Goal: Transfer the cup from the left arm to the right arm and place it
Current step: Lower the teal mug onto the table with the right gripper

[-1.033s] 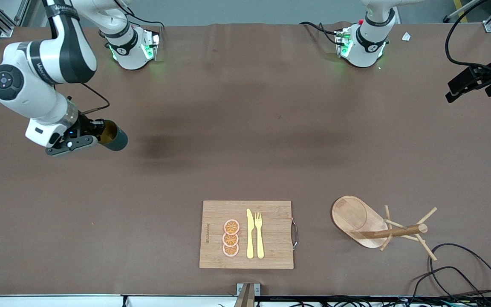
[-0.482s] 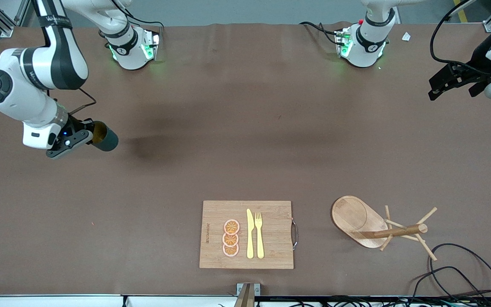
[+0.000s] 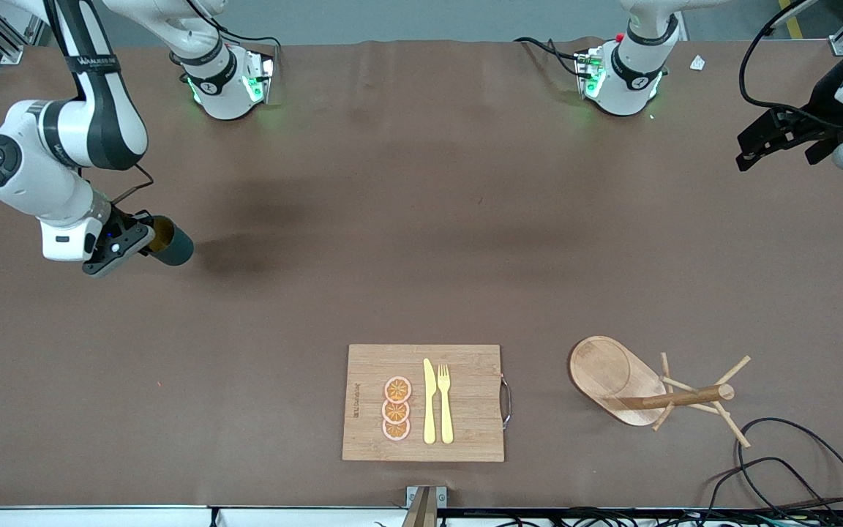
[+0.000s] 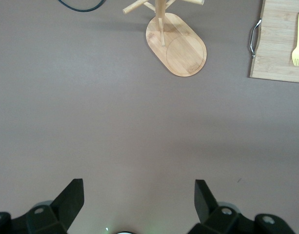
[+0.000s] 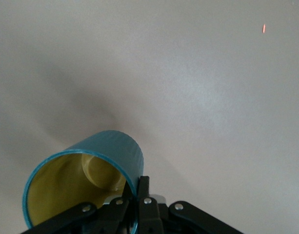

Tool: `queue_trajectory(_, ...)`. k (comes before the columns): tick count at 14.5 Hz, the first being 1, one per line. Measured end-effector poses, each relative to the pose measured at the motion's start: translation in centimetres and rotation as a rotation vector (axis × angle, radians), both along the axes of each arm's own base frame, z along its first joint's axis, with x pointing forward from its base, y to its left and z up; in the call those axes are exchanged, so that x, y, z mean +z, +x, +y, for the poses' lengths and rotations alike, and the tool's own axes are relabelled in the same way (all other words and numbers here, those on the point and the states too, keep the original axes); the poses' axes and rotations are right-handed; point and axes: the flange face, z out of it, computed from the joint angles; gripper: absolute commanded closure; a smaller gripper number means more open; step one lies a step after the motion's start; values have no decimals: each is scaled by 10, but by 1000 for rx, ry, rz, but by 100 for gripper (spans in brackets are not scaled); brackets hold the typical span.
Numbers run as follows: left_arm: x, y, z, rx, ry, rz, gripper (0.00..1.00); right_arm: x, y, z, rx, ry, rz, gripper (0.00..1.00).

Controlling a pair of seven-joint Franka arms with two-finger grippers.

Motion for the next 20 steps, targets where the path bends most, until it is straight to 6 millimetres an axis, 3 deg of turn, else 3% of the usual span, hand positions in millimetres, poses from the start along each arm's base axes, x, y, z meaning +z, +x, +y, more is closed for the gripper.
queue_trajectory(5, 0, 0, 2, 4, 0, 0, 0, -30, 6, -29, 82, -4, -25, 100)
queue_trajectory(12, 0, 0, 2, 3, 1, 5, 0, -67, 14, -28, 133, -10, -65, 100)
queue_trajectory(15, 1, -1, 1, 2, 1, 4, 0, -74, 14, -30, 143, -11, -66, 98)
queue_trajectory(18, 2, -3, 1, 0, 1, 3, 0, -74, 14, -30, 145, -11, -67, 84)
queue_trajectory(20, 2, -3, 1, 0, 2, 5, 0, -74, 14, -30, 146, -11, -68, 60)
